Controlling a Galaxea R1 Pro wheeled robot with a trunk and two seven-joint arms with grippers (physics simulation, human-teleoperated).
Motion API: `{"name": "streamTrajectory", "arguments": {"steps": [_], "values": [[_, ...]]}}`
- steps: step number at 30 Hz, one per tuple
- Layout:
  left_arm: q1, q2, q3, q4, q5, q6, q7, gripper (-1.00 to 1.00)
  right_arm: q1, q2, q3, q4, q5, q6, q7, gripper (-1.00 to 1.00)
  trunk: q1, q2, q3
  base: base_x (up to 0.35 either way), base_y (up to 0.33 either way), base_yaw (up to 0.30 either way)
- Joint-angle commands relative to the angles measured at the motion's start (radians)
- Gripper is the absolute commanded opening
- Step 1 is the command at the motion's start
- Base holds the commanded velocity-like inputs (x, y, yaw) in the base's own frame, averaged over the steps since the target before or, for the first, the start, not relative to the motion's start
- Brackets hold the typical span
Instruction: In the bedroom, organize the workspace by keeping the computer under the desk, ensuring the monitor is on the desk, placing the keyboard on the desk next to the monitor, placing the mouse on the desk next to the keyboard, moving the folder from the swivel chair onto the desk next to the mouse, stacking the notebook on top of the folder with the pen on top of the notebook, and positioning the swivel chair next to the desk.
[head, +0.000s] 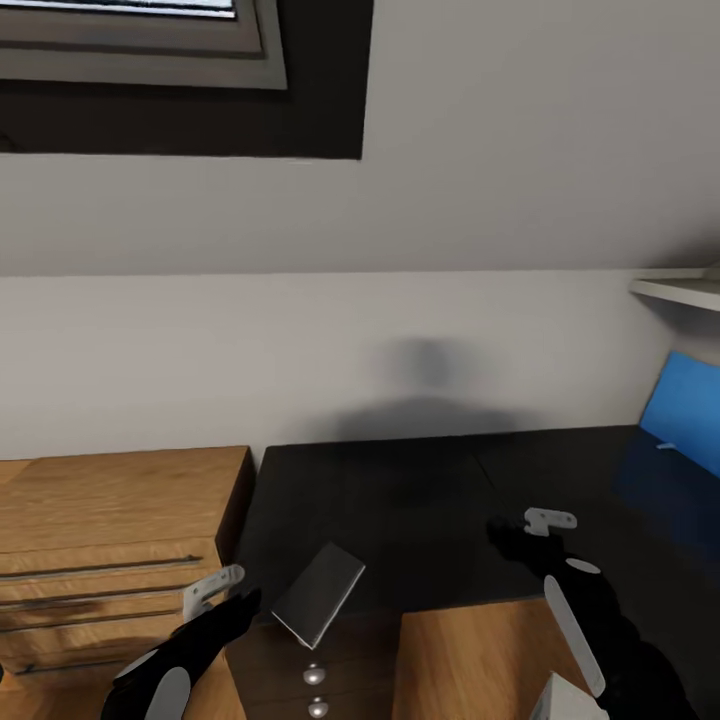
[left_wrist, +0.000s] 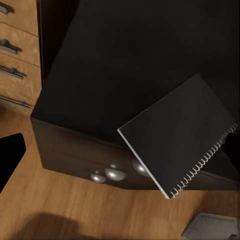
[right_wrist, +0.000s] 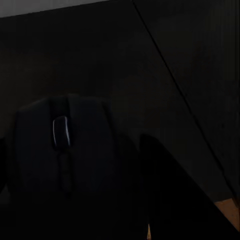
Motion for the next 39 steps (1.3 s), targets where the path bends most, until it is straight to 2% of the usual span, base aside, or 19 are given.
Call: {"name": "streamTrajectory", "arguments": {"steps": [1,15,35,39], "values": [[-0.001,-0.001,0.0,-0.002,0.011,0.003,0.009,1.0,-0.001,0.0,0.001,0.001,-0.014,0.003,-0.01,-1.0,0.0,-0.001,-0.001,0.0,0.0,-0.265],[-0.001,-0.001,0.0,-0.002,0.011,0.003,0.009,1.0,-0.001,0.0,-0.003,0.005,-0.014,0.001,-0.015,-1.0,0.0,-0.001,0.003,0.0,0.0,-0.099],[-0.001,-0.001,0.0,-0.002,0.011,0.003,0.009,1.0,-0.001,0.0,-0.006,0.035,-0.011,-0.002,-0.015,-1.0,0.0,-0.001,0.015,0.0,0.0,-0.26],[-0.001,-0.001,0.0,-0.002,0.011,0.003,0.009,1.0,-0.001,0.0,-0.007,0.047,-0.009,-0.023,-0.017,-1.0,0.0,-0.001,0.017,0.0,0.0,-0.271]]}}
